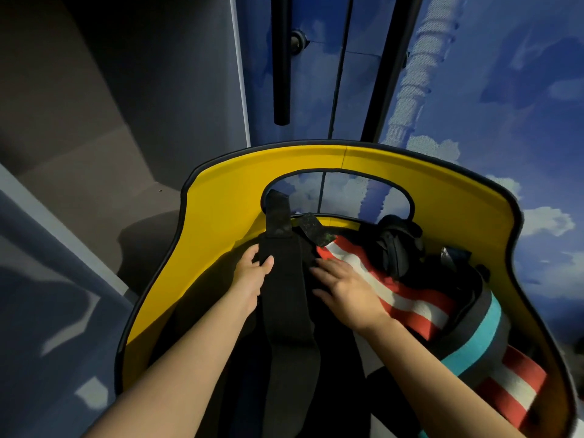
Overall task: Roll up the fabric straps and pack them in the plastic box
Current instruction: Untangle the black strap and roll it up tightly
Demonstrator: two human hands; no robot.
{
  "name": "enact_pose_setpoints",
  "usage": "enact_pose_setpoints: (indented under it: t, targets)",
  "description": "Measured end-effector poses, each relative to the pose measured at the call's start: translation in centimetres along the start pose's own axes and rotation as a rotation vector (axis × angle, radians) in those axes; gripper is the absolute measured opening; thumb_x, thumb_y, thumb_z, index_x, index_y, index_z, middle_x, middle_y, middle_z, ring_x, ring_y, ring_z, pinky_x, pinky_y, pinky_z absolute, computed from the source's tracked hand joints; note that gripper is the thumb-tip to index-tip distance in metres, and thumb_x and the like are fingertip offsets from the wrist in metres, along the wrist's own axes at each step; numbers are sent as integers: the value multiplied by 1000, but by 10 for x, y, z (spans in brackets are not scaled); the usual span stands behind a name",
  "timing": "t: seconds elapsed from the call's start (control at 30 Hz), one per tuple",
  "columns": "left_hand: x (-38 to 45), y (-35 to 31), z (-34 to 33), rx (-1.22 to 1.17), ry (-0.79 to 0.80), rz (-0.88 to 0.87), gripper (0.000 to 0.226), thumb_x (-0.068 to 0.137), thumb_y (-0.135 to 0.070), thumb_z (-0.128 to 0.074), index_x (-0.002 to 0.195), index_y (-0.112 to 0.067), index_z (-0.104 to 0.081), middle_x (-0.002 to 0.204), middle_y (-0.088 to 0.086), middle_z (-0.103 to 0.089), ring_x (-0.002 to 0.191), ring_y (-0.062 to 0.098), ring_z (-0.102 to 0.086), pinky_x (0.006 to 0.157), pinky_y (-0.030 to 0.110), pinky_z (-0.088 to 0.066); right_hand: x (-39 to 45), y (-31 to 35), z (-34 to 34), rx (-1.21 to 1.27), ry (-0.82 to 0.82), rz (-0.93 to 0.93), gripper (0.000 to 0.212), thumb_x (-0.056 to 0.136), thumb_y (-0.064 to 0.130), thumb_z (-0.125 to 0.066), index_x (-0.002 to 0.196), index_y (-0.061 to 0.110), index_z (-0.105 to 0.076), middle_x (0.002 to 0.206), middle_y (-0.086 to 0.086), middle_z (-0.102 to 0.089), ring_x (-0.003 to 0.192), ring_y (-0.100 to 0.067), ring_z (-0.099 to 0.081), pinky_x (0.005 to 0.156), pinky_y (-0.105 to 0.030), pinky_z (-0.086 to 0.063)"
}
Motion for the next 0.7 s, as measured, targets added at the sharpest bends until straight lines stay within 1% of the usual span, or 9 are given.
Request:
enact_pose_setpoints:
  t: [0.07, 0.1, 0.17, 0.27, 0.33, 0.43, 0.53, 0.63, 0.7]
  targets:
    - [1, -1, 3, 25, -7, -14, 56, 94, -13, -55, 144, -28, -33, 150, 6, -35, 138, 26, -33, 108, 48, -32, 0, 13, -30, 156, 299, 38, 62, 93, 38, -52, 147, 23, -26, 156, 5, -10, 143, -14, -4, 117, -37, -4]
    - [1, -1, 4, 43, -6, -21, 56, 94, -12, -55, 144, -28, -33, 150, 6, -34, 139, 25, -32, 108, 48, -31, -3, 12, -44, 160, 425, 10, 64, 96, 44, -43, 150, 29, -11, 157, 8, 3, 143, -12, 9, 117, -37, 5]
    - [0, -2, 7, 71, 3, -27, 57, 93, -12, -55, 144, -29, -33, 151, 6, -33, 140, 25, -30, 109, 49, -29, -9, 8, -57, 54, 506, -22, 66, 95, 55, -32, 148, 35, 1, 157, 11, 12, 144, -14, 18, 116, -38, 11]
    - [-1, -1, 13, 87, 3, -20, 57, 94, -11, -54, 144, -29, -33, 152, 6, -32, 141, 26, -28, 110, 51, -27, -11, 0, -59, 39, 480, -140, 65, 94, 59, -26, 148, 37, 3, 157, 14, 14, 144, -14, 19, 116, -39, 10]
    - [-2, -1, 17, 98, -1, -21, 57, 94, -11, -54, 144, -29, -33, 151, 6, -33, 140, 26, -29, 110, 52, -27, -13, -12, -56, 59, 440, -262, 65, 95, 56, -26, 149, 34, 4, 156, 16, 14, 145, -16, 15, 117, -36, 1]
    - [-5, -2, 18, 91, 1, -28, 56, 93, -12, -55, 143, -29, -34, 149, 6, -37, 138, 27, -34, 110, 52, -31, -22, -43, -49, 208, 364, -489, 64, 99, 43, -32, 150, 25, 3, 159, 4, 5, 147, -22, -8, 115, -33, -15]
    - [-8, -3, 12, 80, -7, -25, 56, 94, -12, -54, 143, -28, -34, 149, 6, -36, 138, 27, -34, 110, 52, -31, -33, -72, -41, 256, 302, -644, 57, 102, 33, -30, 151, 24, -2, 159, -5, -12, 139, -28, -30, 110, -38, -28]
    - [-13, -5, 3, 81, 7, -38, 56, 94, -11, -54, 144, -27, -33, 151, 7, -34, 139, 26, -31, 110, 50, -29, -30, -58, -32, 199, 213, -440, 53, 103, 21, -27, 151, 23, -6, 159, -2, -7, 144, -23, -20, 114, -29, -20]
    - [-15, -6, -3, 77, 22, -51, 56, 94, -10, -53, 144, -26, -33, 151, 7, -32, 140, 26, -29, 110, 49, -28, -28, -30, -31, 98, 201, -207, 49, 102, 34, -15, 150, 22, -15, 158, 3, -7, 147, -18, -7, 115, -23, -4]
Point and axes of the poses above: each hand's wrist, its own x-axis towards the middle knuckle, its own z-axis out of the back of the hand, y = z × x, the point moved 8 cm from there along x, towards the middle knuckle
